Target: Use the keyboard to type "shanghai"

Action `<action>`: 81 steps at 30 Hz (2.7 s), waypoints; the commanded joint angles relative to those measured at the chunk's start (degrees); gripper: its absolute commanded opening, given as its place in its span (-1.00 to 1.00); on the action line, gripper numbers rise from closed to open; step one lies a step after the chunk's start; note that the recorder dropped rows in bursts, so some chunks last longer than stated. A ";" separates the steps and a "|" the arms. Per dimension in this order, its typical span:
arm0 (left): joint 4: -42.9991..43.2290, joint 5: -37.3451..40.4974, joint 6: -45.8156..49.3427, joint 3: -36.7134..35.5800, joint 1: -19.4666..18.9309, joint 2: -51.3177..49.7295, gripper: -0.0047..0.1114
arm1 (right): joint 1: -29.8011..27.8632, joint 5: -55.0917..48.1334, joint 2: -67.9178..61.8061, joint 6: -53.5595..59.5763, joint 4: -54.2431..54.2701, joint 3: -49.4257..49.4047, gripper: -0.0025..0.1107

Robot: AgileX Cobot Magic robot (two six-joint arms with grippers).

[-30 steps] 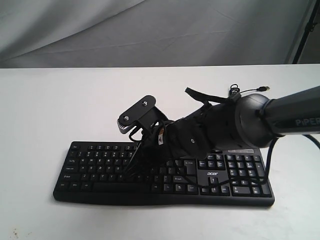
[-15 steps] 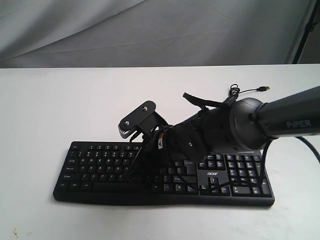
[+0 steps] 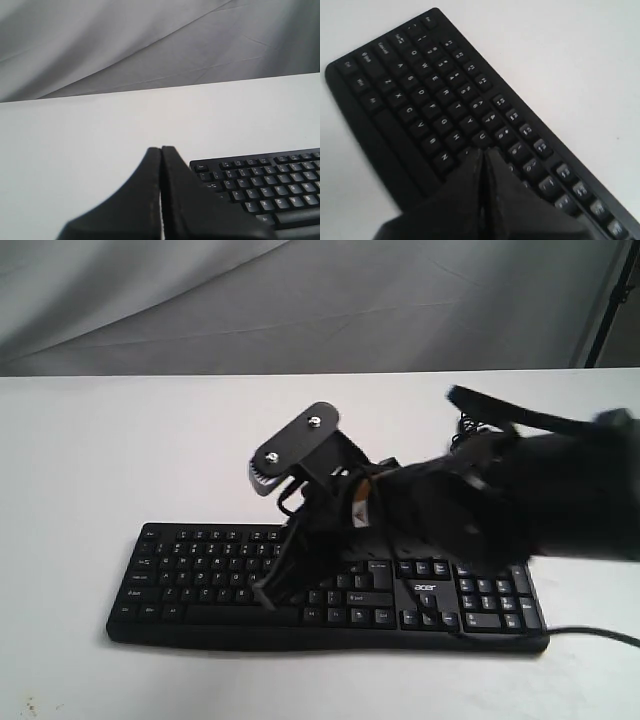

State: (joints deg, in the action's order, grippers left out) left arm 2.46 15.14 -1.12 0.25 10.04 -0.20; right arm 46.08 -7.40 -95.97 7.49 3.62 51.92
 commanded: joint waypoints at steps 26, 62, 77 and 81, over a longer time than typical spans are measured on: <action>0.04 -0.16 -0.16 -0.25 0.20 0.20 -0.92 | -7.26 4.33 60.23 -1.78 4.37 -37.44 -0.96; 0.04 -0.16 -0.16 -0.25 0.20 0.20 -0.92 | -26.14 -8.28 95.97 0.24 -4.19 -51.92 -0.96; 0.04 -0.16 -0.16 -0.25 0.20 0.20 -0.92 | -26.14 -8.30 95.97 0.12 -4.19 -51.92 -0.96; 0.04 -0.16 -0.16 -0.25 0.20 0.20 -0.92 | -26.14 -8.30 95.97 0.12 -4.19 -51.92 -0.96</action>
State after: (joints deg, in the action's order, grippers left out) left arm 2.46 15.14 -1.12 0.25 10.04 -0.20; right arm 20.36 -15.39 -0.35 7.46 0.00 0.21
